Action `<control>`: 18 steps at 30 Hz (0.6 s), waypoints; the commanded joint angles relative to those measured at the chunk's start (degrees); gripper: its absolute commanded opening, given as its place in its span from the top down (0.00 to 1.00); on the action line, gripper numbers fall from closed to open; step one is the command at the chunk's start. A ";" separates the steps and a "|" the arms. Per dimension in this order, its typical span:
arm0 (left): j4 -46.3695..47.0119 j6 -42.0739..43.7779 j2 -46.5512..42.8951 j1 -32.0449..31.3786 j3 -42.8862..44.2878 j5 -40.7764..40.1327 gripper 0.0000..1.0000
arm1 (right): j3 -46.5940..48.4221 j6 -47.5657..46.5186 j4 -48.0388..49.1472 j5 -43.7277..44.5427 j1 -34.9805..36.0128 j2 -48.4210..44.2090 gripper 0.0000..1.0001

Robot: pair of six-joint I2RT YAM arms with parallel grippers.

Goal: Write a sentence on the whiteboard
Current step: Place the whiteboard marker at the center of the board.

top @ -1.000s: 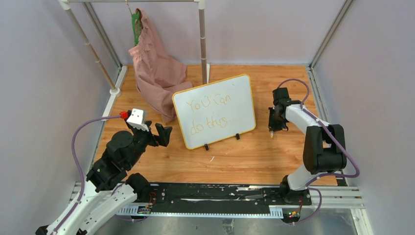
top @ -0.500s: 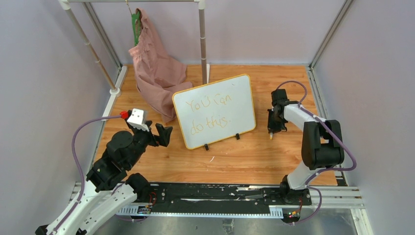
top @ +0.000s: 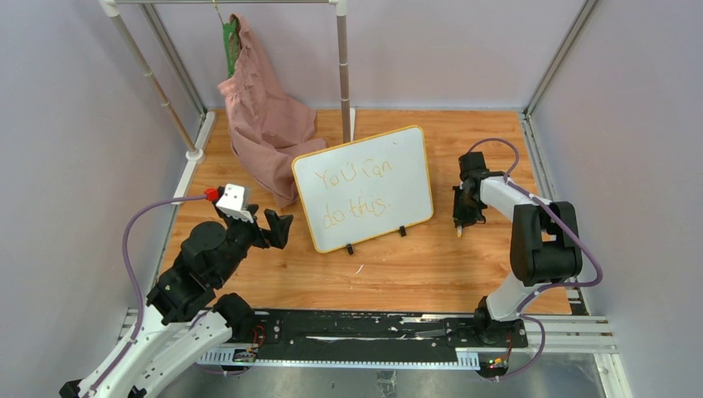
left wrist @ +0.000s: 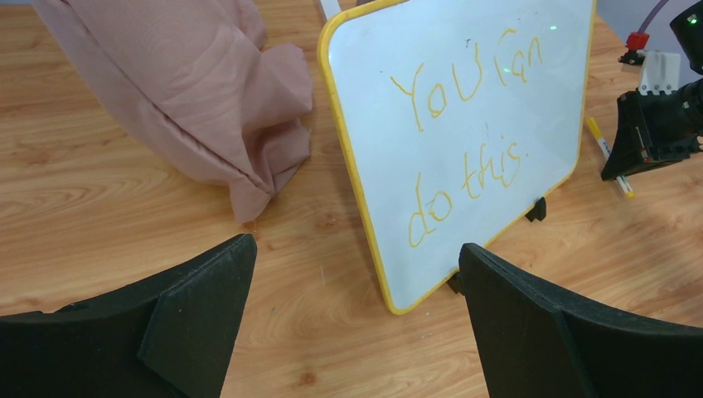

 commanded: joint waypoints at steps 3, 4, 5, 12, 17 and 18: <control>1.64 0.79 0.11 -0.75 -0.62 -0.77 0.02 | -0.75 -0.44 -0.48 1.37 -0.80 1.30 0.83; 1.68 0.89 0.10 -0.83 -0.62 -0.73 0.02 | -0.70 -0.39 -0.58 1.58 -0.80 1.45 0.80; 1.73 0.88 0.07 -0.83 -0.66 -0.80 0.02 | -0.73 -0.33 -0.58 1.54 -0.80 1.44 0.79; 1.68 0.88 0.11 -1.01 -0.72 -0.81 0.02 | -1.00 -0.37 -0.69 2.05 -0.80 1.14 0.75; 1.68 0.94 0.12 -1.10 -0.72 -0.90 0.02 | -1.21 -0.30 -0.83 2.99 -0.80 0.53 0.75; 1.74 0.92 0.16 -1.10 -0.72 -0.90 0.02 | -1.32 -0.31 -0.91 3.28 -0.80 0.27 0.75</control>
